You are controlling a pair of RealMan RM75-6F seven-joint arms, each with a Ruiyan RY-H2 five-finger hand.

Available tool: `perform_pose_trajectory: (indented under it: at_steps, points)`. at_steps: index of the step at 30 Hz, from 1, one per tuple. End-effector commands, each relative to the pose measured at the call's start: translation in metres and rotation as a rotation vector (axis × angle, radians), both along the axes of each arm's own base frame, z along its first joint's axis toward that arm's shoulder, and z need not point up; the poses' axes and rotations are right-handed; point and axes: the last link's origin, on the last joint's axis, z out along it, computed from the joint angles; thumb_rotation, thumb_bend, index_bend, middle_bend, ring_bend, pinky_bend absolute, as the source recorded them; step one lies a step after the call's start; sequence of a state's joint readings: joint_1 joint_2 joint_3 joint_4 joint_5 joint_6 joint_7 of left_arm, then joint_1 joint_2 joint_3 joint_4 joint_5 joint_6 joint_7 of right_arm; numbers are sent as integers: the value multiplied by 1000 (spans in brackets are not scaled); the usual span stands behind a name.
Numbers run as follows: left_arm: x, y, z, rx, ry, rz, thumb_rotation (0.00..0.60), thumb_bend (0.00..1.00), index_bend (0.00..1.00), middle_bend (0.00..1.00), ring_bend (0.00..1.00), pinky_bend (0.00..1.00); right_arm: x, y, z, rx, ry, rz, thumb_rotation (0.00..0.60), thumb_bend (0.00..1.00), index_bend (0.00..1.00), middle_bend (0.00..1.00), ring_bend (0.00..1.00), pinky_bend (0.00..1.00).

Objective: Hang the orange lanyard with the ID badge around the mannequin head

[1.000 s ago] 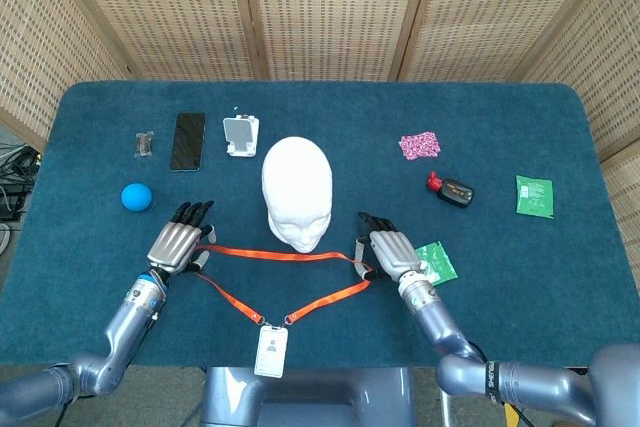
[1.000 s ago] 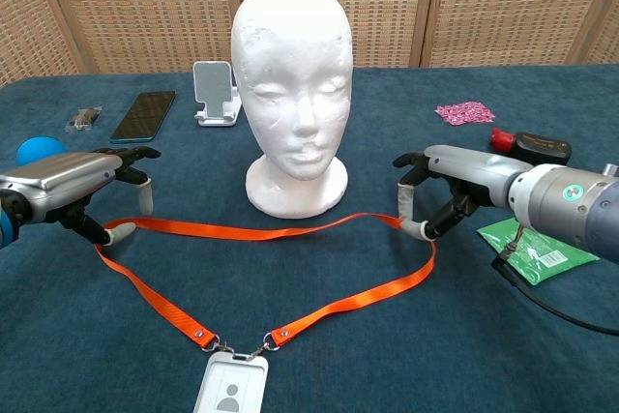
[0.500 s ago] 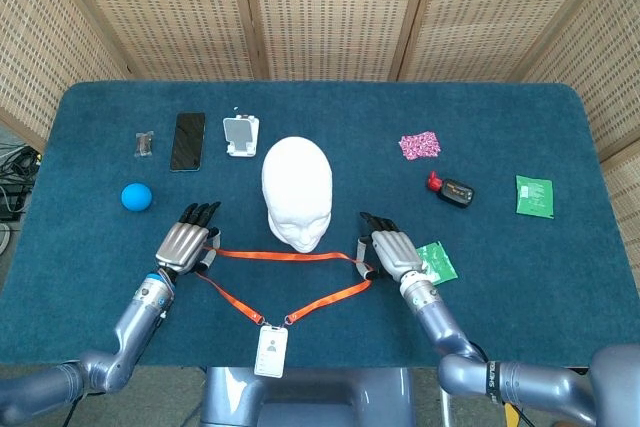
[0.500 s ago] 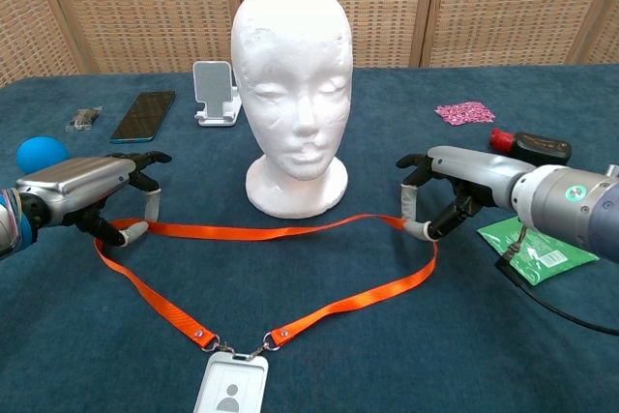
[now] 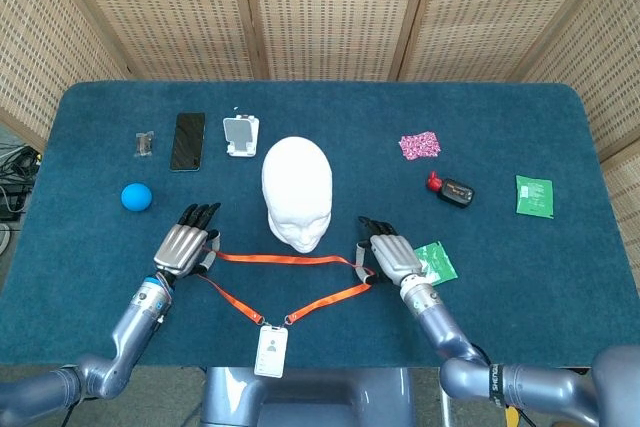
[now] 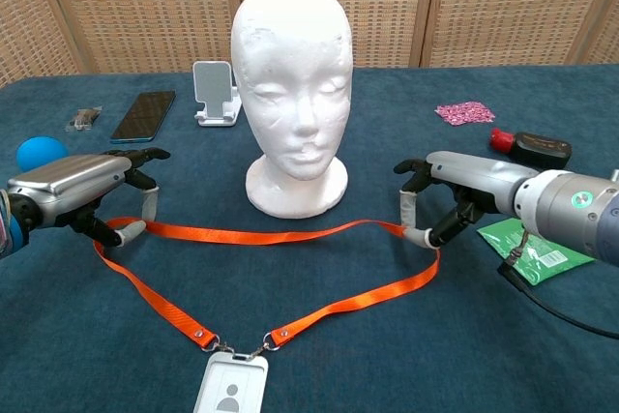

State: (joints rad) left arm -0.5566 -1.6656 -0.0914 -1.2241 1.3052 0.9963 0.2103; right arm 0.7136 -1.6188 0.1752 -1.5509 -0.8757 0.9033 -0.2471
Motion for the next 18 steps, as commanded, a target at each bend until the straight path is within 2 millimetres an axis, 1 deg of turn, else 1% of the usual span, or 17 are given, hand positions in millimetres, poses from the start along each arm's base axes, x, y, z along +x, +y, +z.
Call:
perform_pose_trajectory:
  at_steps: [1, 7, 11, 18]
  points:
    - [1, -11, 8, 9, -13, -55, 600, 465, 646, 0, 0, 0, 5, 10, 6, 26, 8, 58, 600, 666, 722, 0, 0, 0]
    - [5, -23, 23, 21, -44, -147, 600, 466, 653, 0, 0, 0, 11, 25, 17, 79, 0, 143, 600, 667, 728, 0, 0, 0]
    - [6, -30, 32, 33, -44, -212, 600, 465, 659, 0, 0, 0, 11, 34, 25, 122, -2, 192, 600, 666, 729, 0, 0, 0]
    - [13, -37, 43, 31, -63, -319, 600, 465, 661, 0, 0, 0, 14, 43, 37, 168, -11, 253, 600, 666, 736, 0, 0, 0]
